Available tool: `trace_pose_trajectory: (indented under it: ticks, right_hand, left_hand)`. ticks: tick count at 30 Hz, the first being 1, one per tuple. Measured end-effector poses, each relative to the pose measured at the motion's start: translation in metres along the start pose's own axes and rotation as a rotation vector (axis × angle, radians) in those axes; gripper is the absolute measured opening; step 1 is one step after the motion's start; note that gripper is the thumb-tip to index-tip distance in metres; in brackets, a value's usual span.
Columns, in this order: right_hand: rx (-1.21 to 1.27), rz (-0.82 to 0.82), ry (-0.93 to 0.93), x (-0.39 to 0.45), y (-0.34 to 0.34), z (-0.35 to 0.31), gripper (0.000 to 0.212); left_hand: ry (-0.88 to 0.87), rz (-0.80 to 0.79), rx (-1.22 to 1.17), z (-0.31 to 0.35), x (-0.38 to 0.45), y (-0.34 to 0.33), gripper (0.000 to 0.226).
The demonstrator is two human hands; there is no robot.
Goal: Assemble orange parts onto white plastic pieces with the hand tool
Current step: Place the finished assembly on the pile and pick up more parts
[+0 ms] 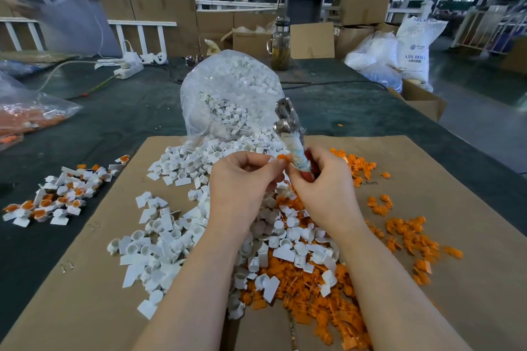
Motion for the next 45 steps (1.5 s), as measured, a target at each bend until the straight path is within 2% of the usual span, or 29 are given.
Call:
trace_pose_trajectory:
  ticks: [5, 11, 16, 20, 32, 45]
  right_hand:
    - [0.035, -0.114, -0.047, 0.002, -0.001, 0.001, 0.012]
    - [0.052, -0.256, -0.19, 0.0, 0.007, 0.01, 0.007]
    - [-0.033, -0.437, -0.242, -0.004, 0.005, 0.011, 0.019]
    - [-0.045, -0.505, -0.258, -0.007, 0.003, 0.01, 0.018]
    - [-0.103, -0.558, -0.251, -0.01, -0.001, 0.011, 0.019]
    - [-0.163, -0.523, -0.171, -0.009, -0.006, 0.005, 0.013]
  left_hand:
    - [0.0, 0.062, 0.024, 0.0, 0.005, 0.006, 0.01]
    - [-0.029, 0.092, 0.039, 0.003, 0.008, 0.013, 0.008]
    - [-0.051, 0.1, 0.043, 0.006, 0.009, 0.015, 0.007]
    - [-0.071, 0.098, 0.043, 0.007, 0.01, 0.015, 0.008]
    - [-0.108, 0.058, 0.0, 0.009, 0.01, 0.017, 0.014]
    - [-0.109, 0.036, -0.078, 0.008, 0.011, 0.017, 0.017]
Point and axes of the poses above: each hand's wrist, its own x-axis towards the middle knuckle, its own y-axis out of the back of the hand, z = x × y, the point moved 7 cm from there along x, towards the middle knuckle, and after that the axes turned 10 degrees about x, right-handed, at the moved point
